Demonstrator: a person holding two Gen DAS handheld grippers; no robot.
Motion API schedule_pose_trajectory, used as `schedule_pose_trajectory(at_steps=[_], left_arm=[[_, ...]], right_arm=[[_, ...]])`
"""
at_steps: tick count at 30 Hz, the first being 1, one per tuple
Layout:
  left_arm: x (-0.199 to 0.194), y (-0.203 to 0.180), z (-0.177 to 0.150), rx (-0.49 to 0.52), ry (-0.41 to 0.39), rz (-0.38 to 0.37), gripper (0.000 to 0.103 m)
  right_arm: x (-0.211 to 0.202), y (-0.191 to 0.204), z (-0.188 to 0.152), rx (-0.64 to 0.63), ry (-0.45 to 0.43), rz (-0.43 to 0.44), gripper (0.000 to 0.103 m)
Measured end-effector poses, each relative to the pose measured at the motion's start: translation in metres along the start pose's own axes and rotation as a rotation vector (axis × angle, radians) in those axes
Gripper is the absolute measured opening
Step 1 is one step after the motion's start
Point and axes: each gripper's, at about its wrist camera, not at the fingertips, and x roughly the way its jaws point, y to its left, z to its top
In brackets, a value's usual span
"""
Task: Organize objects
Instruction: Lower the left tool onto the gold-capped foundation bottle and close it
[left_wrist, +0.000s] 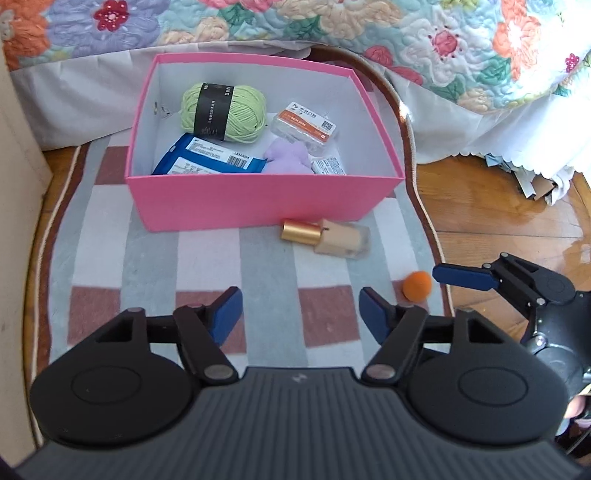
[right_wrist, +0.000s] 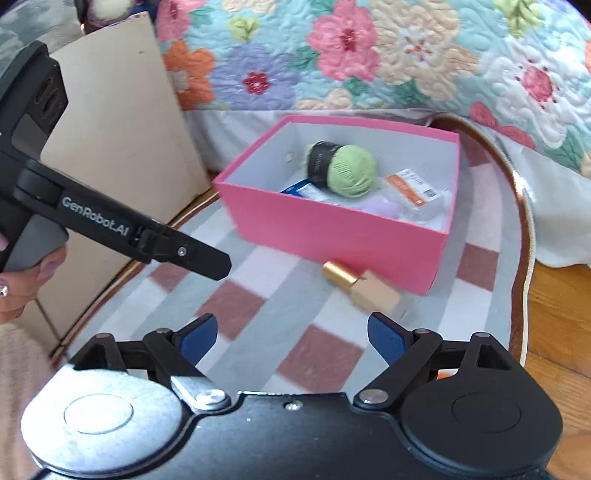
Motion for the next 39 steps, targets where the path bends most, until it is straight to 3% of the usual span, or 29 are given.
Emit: schedule_pose_trajectory(at_steps=[6, 11, 16, 24, 30, 33, 39], left_arm=[[0.043, 0.007, 0.001, 0.013, -0.057, -0.031, 0.076], [0.081, 0.018, 0.003, -0.055, -0.070, -0.045, 0.079], [0.105, 0.017, 0.003, -0.030, -0.119, -0.021, 0.079], [0.131, 0.017, 0.006, -0.014, -0.150, -0.047, 0.079], [0.141, 0.011, 0.003, 0.053, -0.168, -0.082, 0.079], [0.148, 0.011, 0.007, 0.030, -0.124, -0.104, 0.079], [0.154, 0.016, 0.008, 0.009, -0.140, -0.131, 0.079]], right_arm=[[0.036, -0.007, -0.014, -0.009, -0.053, -0.088, 0.091], [0.067, -0.019, -0.021, 0.024, -0.046, -0.162, 0.091], [0.093, -0.038, -0.027, 0.084, -0.012, -0.232, 0.091], [0.107, -0.054, -0.028, 0.171, 0.009, -0.196, 0.091], [0.120, -0.056, -0.027, 0.192, -0.005, -0.151, 0.090], [0.126, -0.055, -0.029, 0.170, 0.012, -0.144, 0.090], [0.131, -0.046, -0.030, 0.067, 0.019, -0.163, 0.092]])
